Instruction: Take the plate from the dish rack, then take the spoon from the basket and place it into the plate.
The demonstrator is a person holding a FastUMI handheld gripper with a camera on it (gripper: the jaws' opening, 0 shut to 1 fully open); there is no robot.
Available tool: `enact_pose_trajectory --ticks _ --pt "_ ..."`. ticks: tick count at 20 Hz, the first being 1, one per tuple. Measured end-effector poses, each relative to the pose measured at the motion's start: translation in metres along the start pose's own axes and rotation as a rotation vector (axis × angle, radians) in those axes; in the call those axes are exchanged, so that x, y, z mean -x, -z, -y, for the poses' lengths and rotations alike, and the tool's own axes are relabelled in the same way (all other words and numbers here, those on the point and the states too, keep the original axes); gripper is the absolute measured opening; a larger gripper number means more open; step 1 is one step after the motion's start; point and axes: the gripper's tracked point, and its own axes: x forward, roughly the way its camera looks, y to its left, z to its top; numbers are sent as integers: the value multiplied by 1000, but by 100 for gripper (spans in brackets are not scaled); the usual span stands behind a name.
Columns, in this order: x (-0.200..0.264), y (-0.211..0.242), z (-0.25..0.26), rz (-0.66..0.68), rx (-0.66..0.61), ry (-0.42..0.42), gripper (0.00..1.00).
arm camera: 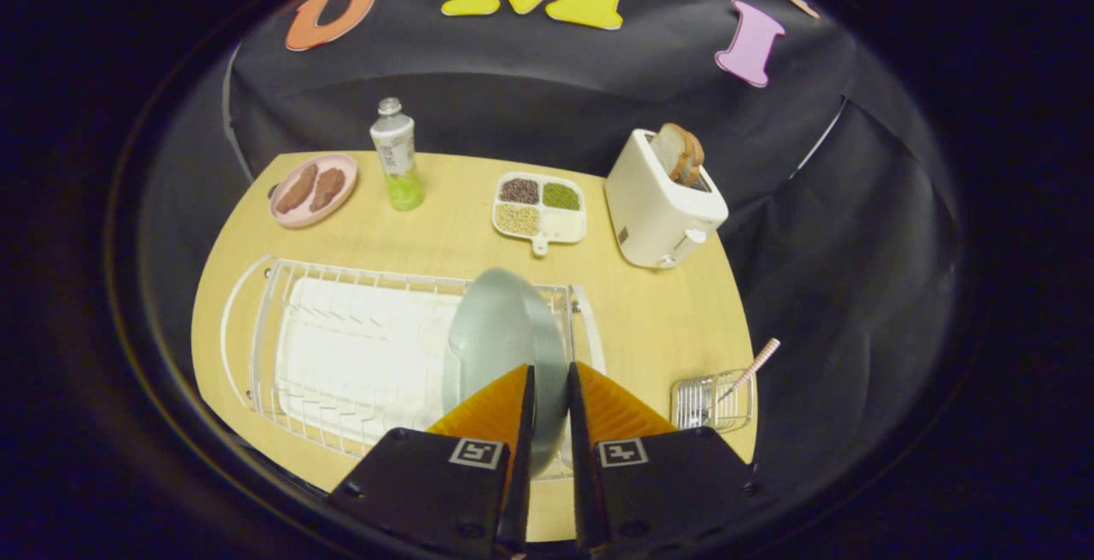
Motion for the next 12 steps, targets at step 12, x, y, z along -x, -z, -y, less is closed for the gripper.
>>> enact_pose_trajectory --ticks 12 --pt "18 -2 -4 44 73 322 11"
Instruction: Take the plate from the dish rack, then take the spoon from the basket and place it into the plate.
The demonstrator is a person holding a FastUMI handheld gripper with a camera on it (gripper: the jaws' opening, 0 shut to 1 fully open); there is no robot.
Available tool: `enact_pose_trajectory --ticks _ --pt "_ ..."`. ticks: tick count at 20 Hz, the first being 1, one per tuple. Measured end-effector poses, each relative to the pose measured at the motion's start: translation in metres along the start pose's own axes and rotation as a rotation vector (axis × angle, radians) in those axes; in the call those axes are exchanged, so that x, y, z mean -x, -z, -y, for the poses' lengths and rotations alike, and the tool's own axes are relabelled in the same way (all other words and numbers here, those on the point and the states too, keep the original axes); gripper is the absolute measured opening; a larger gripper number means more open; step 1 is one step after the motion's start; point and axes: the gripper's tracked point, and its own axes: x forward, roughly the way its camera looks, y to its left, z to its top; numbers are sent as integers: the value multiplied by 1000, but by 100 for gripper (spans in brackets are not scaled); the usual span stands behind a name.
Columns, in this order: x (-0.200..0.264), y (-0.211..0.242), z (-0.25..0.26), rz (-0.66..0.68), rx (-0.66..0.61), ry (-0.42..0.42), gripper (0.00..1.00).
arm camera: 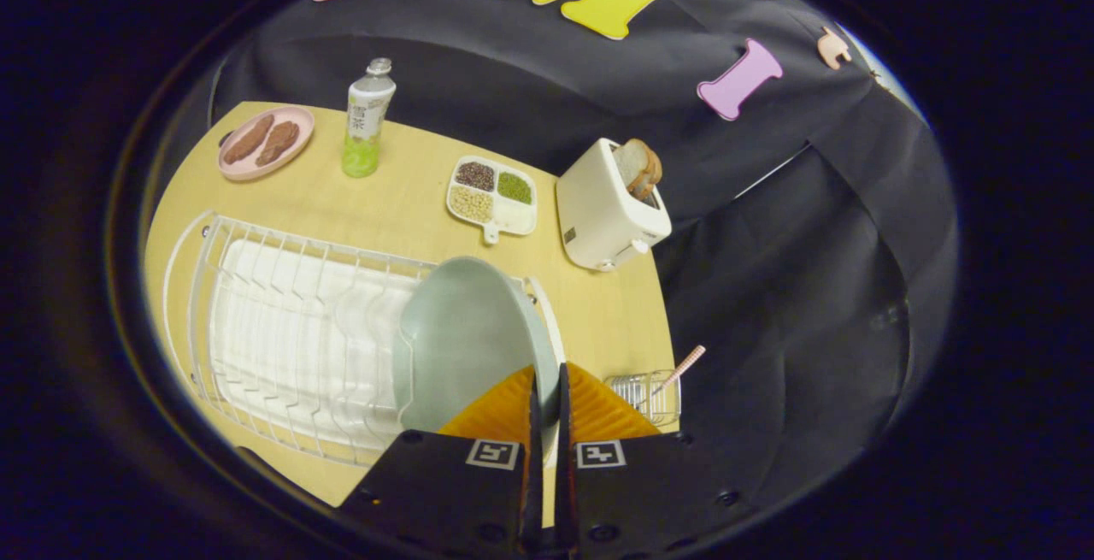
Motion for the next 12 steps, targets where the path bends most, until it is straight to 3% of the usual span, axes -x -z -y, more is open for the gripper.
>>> enact_pose_trajectory --ticks 6,9,12 --pt "29 -13 10 154 2 159 10" --pt "42 -10 7 201 -45 126 10" --pt "51 6 3 193 -145 0 10"
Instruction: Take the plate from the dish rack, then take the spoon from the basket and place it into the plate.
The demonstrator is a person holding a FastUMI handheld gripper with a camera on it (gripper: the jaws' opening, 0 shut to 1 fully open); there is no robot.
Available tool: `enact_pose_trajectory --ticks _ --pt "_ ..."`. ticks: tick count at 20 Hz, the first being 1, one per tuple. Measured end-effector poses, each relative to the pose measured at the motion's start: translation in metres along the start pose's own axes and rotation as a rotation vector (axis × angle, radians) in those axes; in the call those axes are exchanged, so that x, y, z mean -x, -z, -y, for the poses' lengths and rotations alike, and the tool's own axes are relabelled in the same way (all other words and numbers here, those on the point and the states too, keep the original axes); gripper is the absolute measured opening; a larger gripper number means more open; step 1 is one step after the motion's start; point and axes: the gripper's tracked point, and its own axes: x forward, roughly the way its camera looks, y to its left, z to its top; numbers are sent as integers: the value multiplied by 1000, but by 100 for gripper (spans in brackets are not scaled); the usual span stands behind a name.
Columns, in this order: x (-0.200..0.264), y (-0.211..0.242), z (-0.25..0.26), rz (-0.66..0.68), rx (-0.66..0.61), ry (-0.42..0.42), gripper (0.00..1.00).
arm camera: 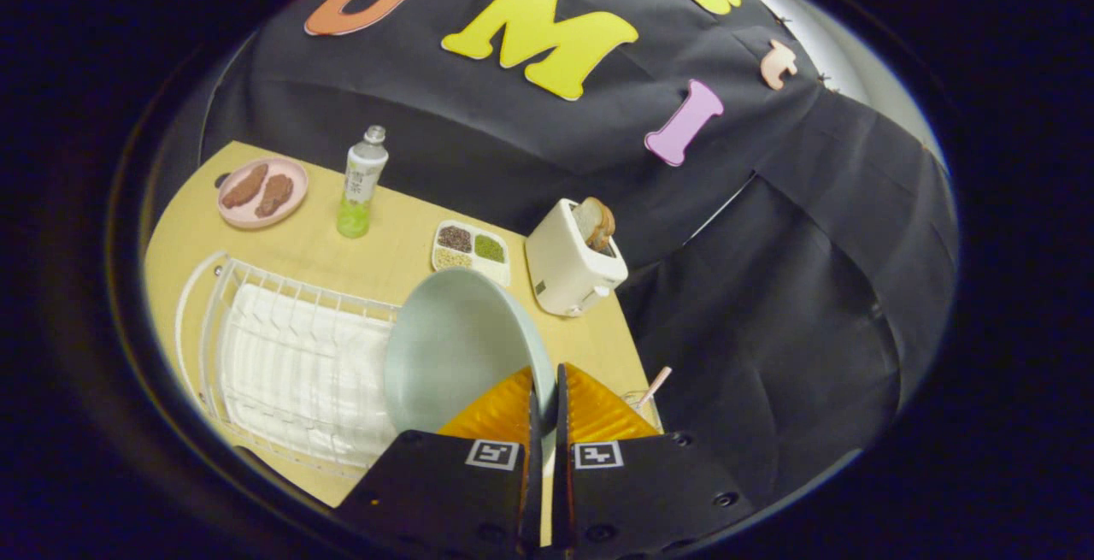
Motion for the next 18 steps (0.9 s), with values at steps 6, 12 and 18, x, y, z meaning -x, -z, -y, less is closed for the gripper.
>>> enact_pose_trajectory --ticks 6,12,18 --pt "38 58 15 25 -73 -269 10" --pt "56 153 30 73 -175 -455 10" --pt "29 242 15 34 -242 -545 10"
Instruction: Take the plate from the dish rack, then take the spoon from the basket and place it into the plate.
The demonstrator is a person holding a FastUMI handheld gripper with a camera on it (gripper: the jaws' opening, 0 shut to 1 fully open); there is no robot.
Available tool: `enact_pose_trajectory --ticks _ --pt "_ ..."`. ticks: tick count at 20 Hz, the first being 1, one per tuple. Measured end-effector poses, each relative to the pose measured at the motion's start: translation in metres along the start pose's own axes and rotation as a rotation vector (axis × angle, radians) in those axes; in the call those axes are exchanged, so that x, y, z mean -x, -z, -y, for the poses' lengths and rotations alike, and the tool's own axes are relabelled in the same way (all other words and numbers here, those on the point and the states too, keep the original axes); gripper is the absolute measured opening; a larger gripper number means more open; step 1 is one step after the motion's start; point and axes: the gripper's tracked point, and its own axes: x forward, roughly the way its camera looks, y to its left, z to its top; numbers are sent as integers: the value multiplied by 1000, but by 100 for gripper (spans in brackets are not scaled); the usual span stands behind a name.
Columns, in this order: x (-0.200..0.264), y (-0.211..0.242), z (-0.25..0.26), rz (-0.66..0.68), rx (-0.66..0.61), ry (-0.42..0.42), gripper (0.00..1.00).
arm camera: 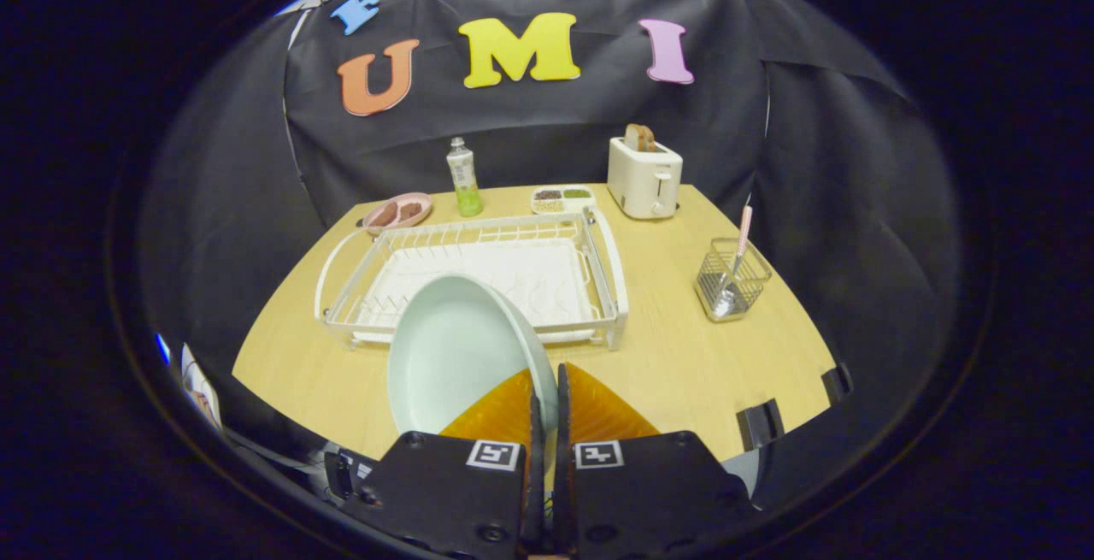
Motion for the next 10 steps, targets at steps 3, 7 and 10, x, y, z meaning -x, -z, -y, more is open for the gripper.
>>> enact_pose_trajectory --ticks 3,7,10 --pt "-30 39 14 -24 -7 7 10" --pt "-62 69 19 -60 -87 -100 10" --pt "-84 78 41 -58 -94 -76 11"
